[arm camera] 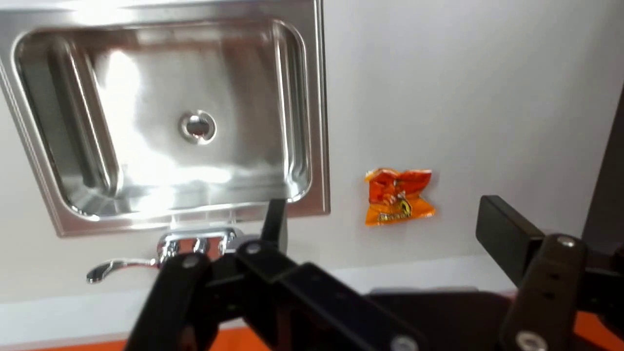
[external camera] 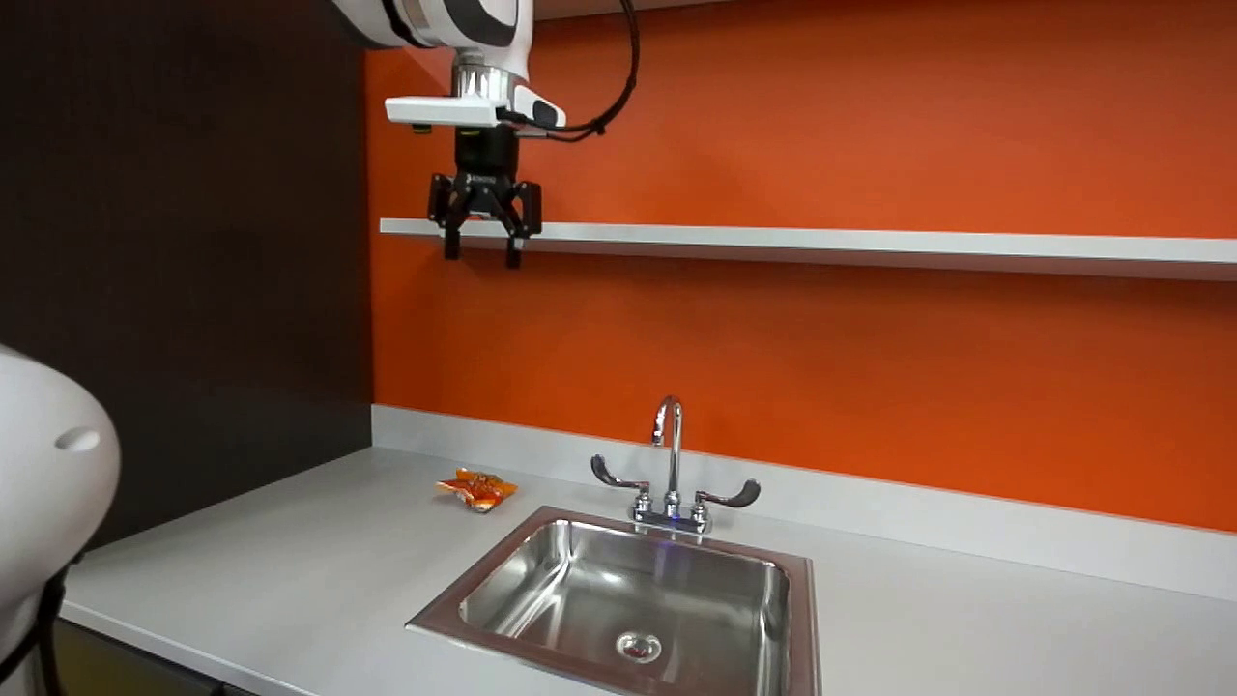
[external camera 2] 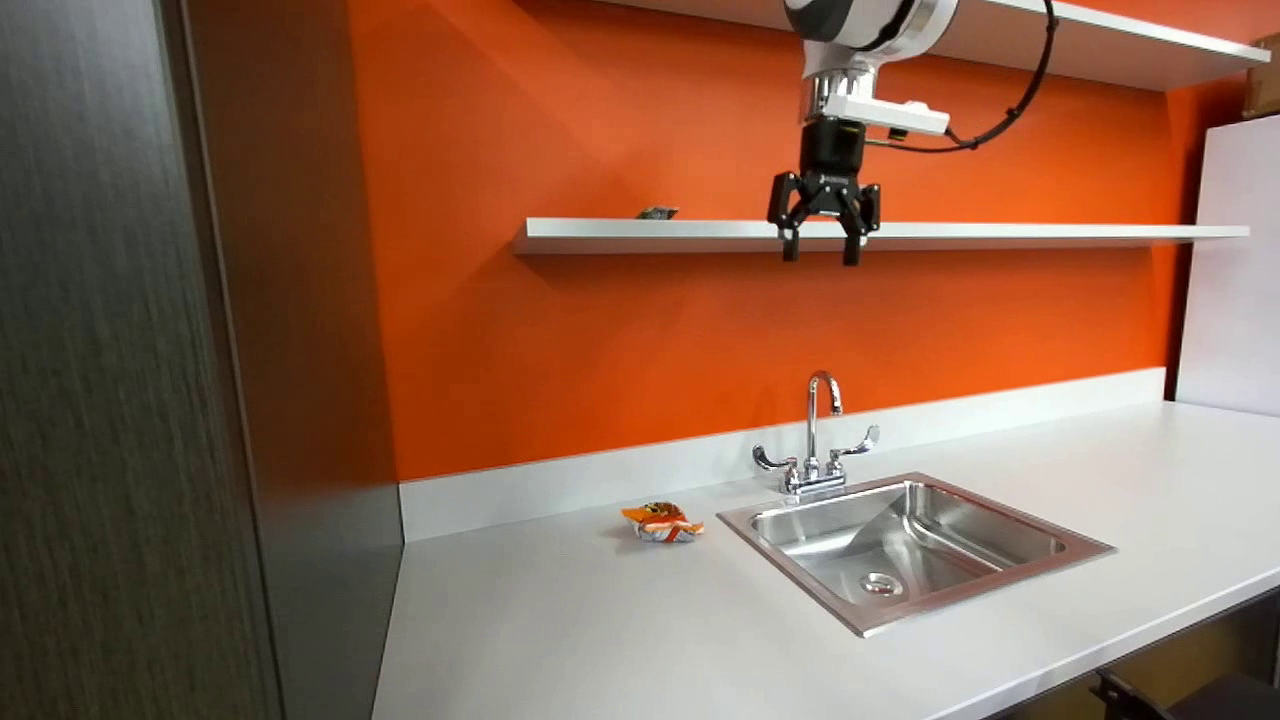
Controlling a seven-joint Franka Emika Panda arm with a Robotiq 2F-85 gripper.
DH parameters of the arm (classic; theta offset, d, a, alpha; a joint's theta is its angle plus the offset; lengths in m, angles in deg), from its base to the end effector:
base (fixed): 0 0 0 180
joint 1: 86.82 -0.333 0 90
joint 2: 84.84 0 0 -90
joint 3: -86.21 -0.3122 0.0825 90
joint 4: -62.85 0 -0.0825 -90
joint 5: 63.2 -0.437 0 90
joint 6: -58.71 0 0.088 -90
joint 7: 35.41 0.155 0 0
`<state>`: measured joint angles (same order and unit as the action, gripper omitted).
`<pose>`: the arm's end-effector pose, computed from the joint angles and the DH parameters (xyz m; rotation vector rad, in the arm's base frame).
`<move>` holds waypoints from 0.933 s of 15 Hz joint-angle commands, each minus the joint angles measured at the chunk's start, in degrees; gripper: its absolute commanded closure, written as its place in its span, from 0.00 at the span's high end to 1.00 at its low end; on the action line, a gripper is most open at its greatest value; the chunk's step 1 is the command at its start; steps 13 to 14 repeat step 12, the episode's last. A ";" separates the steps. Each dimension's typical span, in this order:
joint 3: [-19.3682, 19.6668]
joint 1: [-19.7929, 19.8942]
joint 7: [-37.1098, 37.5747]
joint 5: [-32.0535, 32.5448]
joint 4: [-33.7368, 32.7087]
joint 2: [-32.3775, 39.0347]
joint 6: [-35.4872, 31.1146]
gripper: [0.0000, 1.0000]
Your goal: Put the green snack packet on the bottom shelf
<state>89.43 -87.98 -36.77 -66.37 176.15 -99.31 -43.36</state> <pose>0.5429 -0.0138 0.5207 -3.0733 0.0321 -0.0893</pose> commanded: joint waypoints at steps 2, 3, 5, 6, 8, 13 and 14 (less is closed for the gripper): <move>0.72 2.00 -4.29 2.72 15.56 -8.60 -2.44 1.00; 0.89 2.22 -4.40 3.26 17.82 -9.64 -3.00 1.00; 1.12 2.60 -4.33 4.16 21.52 -11.48 -3.92 1.00; 0.87 2.15 -3.00 2.85 16.88 -7.66 -1.85 1.00; 0.94 2.31 -3.02 3.21 19.75 -9.28 -2.75 1.00; 0.95 2.31 -3.03 3.23 20.50 -10.11 -3.03 1.00; 0.95 2.31 -3.03 3.23 20.50 -10.11 -3.03 1.00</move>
